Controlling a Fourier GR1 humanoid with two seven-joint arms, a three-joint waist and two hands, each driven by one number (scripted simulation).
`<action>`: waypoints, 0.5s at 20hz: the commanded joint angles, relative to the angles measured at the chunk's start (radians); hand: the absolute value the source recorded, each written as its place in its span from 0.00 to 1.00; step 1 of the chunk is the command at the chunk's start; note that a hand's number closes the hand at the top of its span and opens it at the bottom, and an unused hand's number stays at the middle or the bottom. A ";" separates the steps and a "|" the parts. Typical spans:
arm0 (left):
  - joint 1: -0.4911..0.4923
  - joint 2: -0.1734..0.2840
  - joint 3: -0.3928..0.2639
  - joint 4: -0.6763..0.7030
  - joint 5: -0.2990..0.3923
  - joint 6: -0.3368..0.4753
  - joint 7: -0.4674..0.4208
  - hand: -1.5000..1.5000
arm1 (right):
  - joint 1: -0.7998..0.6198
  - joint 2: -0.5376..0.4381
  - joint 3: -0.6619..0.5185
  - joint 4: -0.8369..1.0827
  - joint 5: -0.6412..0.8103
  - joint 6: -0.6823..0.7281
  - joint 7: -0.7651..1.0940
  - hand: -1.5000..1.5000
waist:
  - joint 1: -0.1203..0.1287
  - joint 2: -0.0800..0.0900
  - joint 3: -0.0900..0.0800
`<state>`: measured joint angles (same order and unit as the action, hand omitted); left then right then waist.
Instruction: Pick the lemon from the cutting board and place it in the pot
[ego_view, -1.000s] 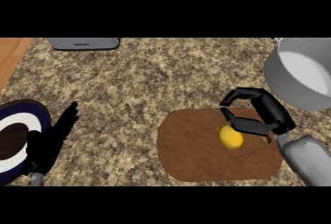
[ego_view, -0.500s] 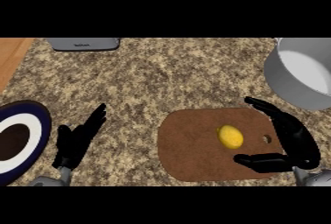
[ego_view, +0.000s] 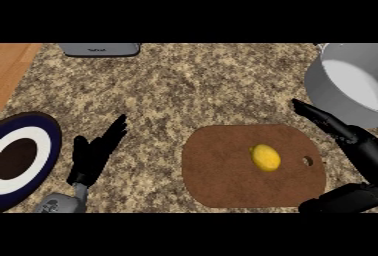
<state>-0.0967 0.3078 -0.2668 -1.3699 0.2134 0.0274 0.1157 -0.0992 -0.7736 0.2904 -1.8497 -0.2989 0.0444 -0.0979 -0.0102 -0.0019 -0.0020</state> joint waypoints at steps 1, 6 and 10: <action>-0.031 -0.024 -0.002 0.028 -0.018 -0.004 0.014 0.50 | -0.087 0.022 0.027 0.015 -0.032 0.032 0.211 0.00 | 0.016 0.004 0.001; -0.019 -0.005 0.026 0.035 -0.006 -0.036 -0.002 0.50 | -0.074 0.009 0.113 0.091 0.003 0.146 0.260 0.00 | 0.020 0.004 0.002; -0.022 -0.068 -0.021 0.015 -0.043 0.001 0.004 0.50 | -0.164 0.043 0.218 0.213 0.128 0.225 0.270 0.00 | 0.033 0.006 0.002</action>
<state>-0.1159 0.2701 -0.2693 -1.3493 0.1890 0.0136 0.1144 -0.2150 -0.7530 0.4248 -1.7282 -0.2612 0.2036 0.1590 0.0140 0.0027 -0.0005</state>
